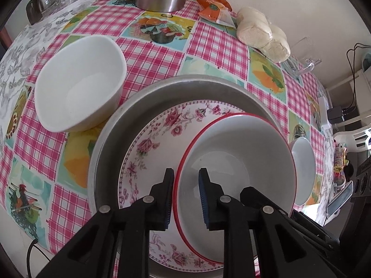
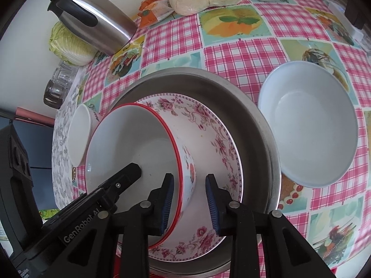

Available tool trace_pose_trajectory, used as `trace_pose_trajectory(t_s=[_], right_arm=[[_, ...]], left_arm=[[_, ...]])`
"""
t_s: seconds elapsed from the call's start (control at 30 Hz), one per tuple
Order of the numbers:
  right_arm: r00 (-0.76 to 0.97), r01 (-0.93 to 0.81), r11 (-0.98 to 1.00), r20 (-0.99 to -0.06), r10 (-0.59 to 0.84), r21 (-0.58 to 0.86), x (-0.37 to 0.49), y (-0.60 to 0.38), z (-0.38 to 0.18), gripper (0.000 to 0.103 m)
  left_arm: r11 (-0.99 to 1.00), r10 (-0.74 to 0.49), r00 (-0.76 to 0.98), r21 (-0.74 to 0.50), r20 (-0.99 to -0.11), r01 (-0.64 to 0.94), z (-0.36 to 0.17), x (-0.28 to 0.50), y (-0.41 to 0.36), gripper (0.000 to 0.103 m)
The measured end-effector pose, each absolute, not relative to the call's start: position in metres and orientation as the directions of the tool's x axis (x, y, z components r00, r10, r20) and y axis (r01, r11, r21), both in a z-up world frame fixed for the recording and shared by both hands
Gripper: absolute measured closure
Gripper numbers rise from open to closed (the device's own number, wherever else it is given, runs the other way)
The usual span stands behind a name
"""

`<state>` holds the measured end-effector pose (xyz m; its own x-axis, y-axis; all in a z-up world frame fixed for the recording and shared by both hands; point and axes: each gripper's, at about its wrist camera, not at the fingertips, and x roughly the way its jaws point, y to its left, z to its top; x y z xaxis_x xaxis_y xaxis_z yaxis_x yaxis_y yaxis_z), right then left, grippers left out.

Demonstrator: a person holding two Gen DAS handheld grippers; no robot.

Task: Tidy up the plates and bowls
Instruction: 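Open both grippers to release the bowl onto the floral plate, then move both grippers to the rim of the white square bowl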

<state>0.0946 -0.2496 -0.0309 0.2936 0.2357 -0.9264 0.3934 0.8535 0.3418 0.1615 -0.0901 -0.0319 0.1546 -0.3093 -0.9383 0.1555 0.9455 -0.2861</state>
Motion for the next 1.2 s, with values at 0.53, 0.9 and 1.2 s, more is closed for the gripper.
trace_pose_trajectory(t_s=[0.53,0.9,1.2], right_arm=[[0.431,0.378,0.881,-0.896,0.106,0.286,0.085,-0.256,0.025,0.050],[0.486,0.370,0.896,-0.873,0.039,0.246,0.079,-0.253,0.048,0.032],[0.509,0.380,0.898,-0.861,-0.004,0.220,0.078,-0.256,0.050,0.001]], left_arm=[[0.945,-0.318,0.309,-0.276,-0.896,0.173,0.017,0.156,-0.078,0.040],[0.958,-0.287,0.396,-0.252,-0.872,0.138,0.035,0.155,-0.063,0.024],[0.971,-0.236,0.439,-0.224,-0.867,0.081,0.033,0.157,-0.050,0.018]])
